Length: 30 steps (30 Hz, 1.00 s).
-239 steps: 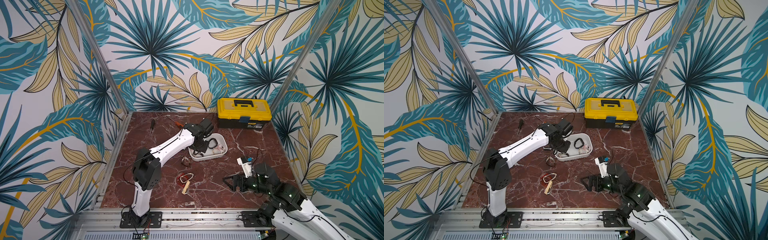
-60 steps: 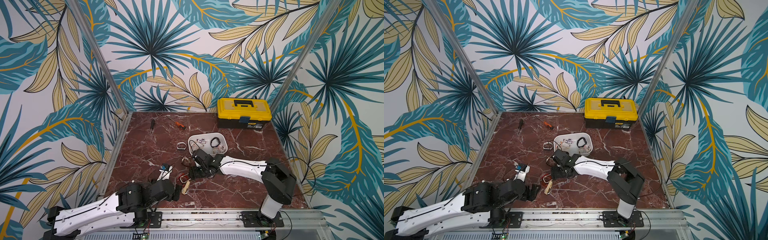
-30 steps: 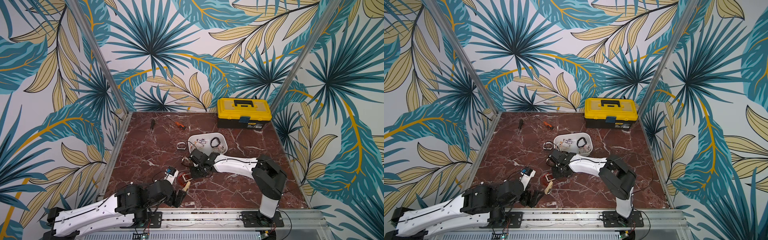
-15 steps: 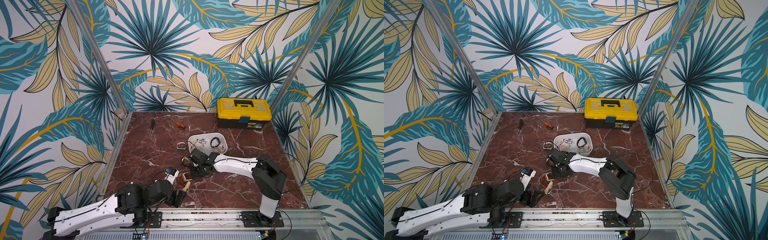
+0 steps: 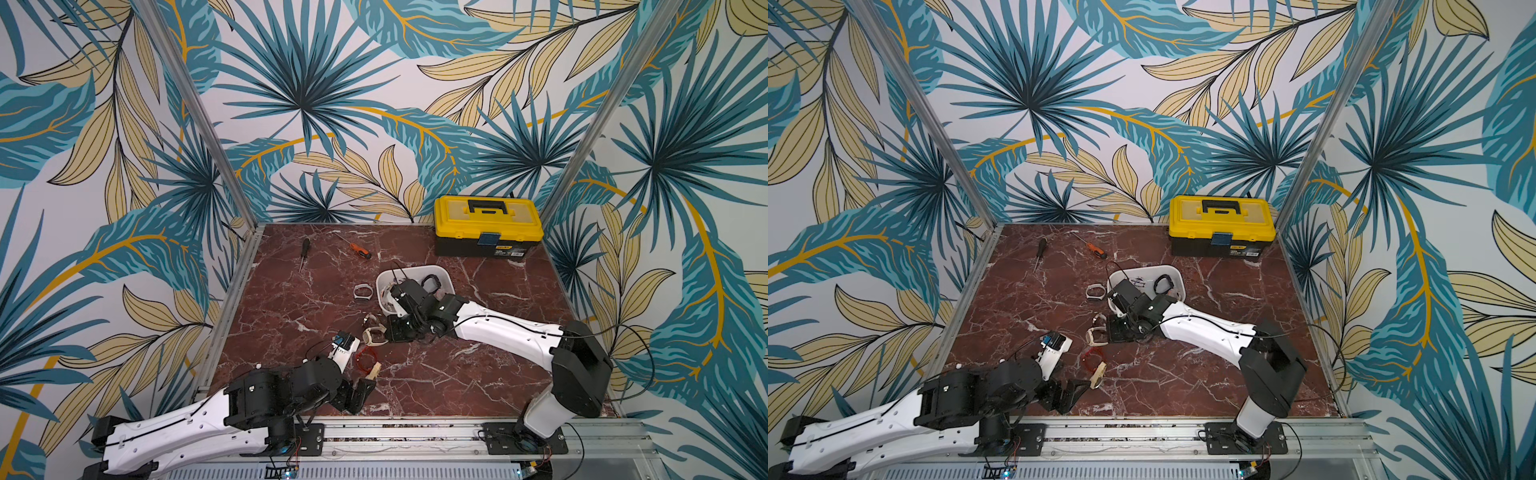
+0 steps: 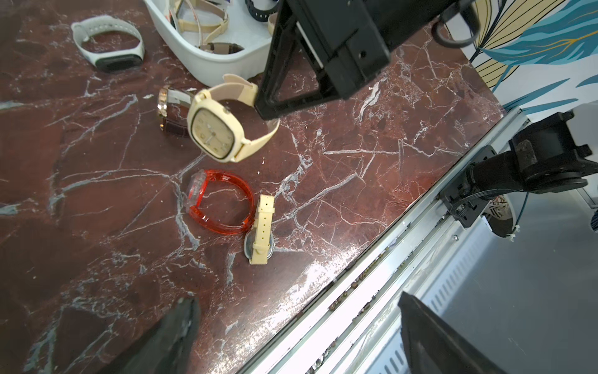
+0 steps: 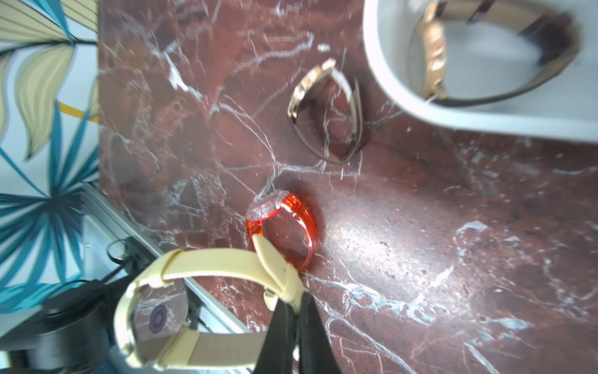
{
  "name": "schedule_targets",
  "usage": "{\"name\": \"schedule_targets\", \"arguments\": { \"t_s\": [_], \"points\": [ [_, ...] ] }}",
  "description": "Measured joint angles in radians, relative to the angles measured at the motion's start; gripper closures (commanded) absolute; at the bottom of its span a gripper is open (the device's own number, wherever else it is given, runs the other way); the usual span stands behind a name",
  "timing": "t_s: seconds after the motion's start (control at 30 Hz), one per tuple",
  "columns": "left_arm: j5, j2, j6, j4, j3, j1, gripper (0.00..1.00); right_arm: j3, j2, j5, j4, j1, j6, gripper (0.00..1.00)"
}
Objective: Put the watch into the storage box
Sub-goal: Pick up the watch at the center of the board, then place the watch in the storage box.
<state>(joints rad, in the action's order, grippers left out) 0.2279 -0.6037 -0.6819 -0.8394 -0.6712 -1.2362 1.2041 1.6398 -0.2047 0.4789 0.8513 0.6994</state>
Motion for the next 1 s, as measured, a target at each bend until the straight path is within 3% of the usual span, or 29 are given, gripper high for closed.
{"name": "schedule_targets", "arguments": {
  "t_s": [0.3,0.47,0.77,1.0],
  "points": [
    [0.0,-0.038,0.04,0.029,-0.021,0.0,0.0,0.058,-0.016,-0.055,0.073,-0.238,-0.072,1.0],
    [0.004,-0.041,0.045,0.029,-0.021,0.0,0.0,0.154,0.085,-0.103,0.077,-0.342,-0.145,1.0],
    [0.019,-0.042,0.043,0.027,-0.021,0.0,0.0,0.286,0.327,-0.171,0.129,-0.387,-0.301,1.0],
    [0.027,-0.044,0.039,0.021,-0.021,0.0,0.0,0.311,0.371,-0.171,0.167,-0.387,-0.359,1.0]
  ]
}}
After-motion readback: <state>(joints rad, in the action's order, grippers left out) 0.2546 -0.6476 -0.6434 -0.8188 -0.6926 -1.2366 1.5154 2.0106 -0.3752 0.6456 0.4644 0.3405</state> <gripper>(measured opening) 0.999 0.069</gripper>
